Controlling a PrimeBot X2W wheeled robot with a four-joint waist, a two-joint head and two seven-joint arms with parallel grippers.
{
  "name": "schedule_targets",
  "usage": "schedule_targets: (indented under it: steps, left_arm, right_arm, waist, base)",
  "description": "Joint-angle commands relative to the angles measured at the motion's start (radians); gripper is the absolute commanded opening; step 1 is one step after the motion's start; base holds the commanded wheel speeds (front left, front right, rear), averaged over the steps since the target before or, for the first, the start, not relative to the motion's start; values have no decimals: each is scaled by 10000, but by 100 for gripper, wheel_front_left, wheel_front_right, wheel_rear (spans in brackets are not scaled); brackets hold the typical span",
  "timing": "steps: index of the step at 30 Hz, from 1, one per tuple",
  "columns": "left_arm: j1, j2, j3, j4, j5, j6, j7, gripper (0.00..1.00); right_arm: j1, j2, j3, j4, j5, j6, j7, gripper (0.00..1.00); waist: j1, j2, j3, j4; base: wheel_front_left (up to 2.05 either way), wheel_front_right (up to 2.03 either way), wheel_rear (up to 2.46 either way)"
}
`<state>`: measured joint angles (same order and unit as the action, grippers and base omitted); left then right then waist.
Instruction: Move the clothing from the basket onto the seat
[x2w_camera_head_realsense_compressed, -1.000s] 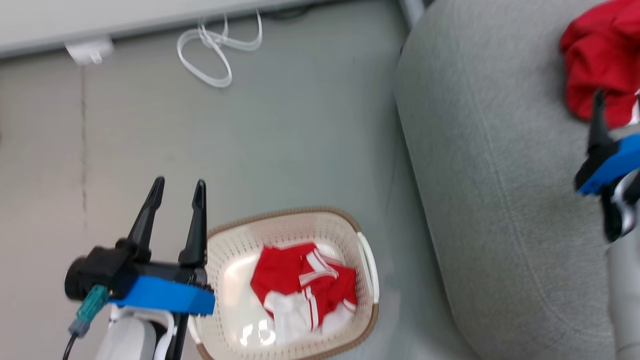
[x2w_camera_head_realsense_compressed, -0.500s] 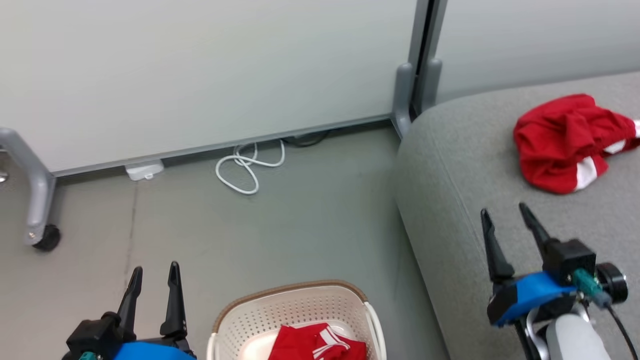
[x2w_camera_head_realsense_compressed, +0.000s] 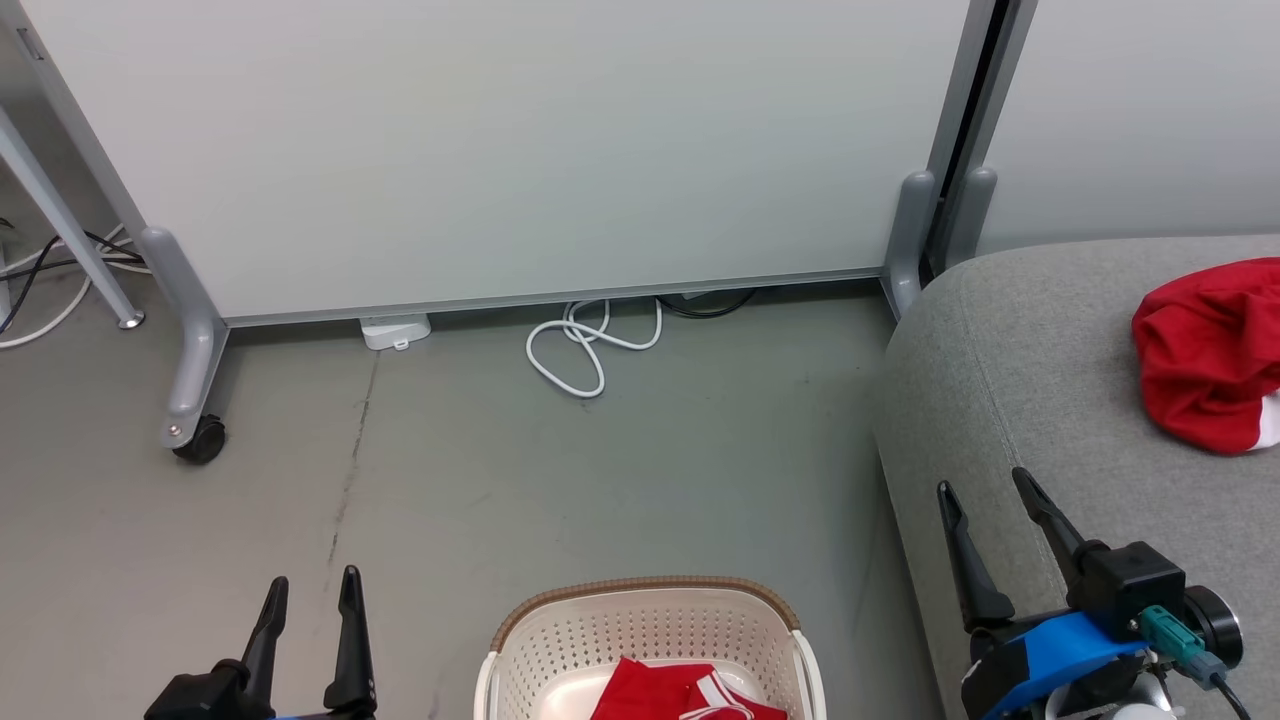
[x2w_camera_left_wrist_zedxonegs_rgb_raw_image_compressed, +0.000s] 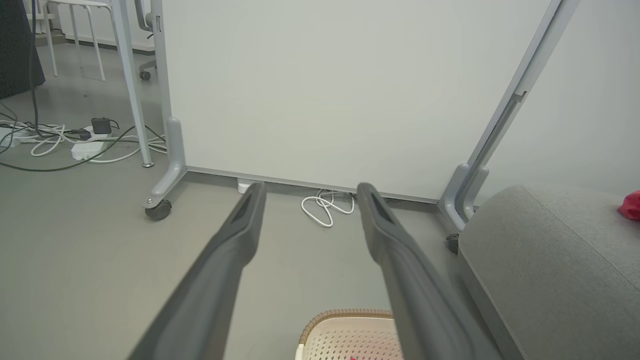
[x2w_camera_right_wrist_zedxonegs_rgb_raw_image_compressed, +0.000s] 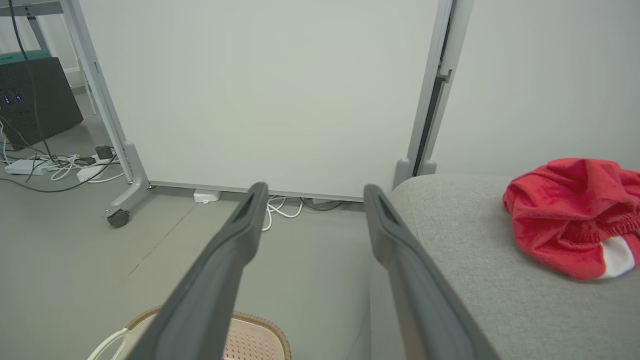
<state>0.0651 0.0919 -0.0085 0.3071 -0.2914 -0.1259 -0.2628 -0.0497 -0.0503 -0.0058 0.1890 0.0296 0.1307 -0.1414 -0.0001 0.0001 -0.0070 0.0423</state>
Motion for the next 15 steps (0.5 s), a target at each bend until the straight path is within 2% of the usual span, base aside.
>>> schedule_targets:
  steps: [1,15]
  left_arm:
    - [84,12,45,11,21,-73,-30,100]
    - [-6,-29,-31,-50,80,-72,-30,100]
  right_arm:
    - [179,-6,11,-82,50,1,49,100]
    - [382,-3,-2,-459,32,1,354,100]
  waist:
    - [1,-1,3,29]
    - [1,-1,167,-19]
  base:
    - [0,0,0]
    - [0,0,0]
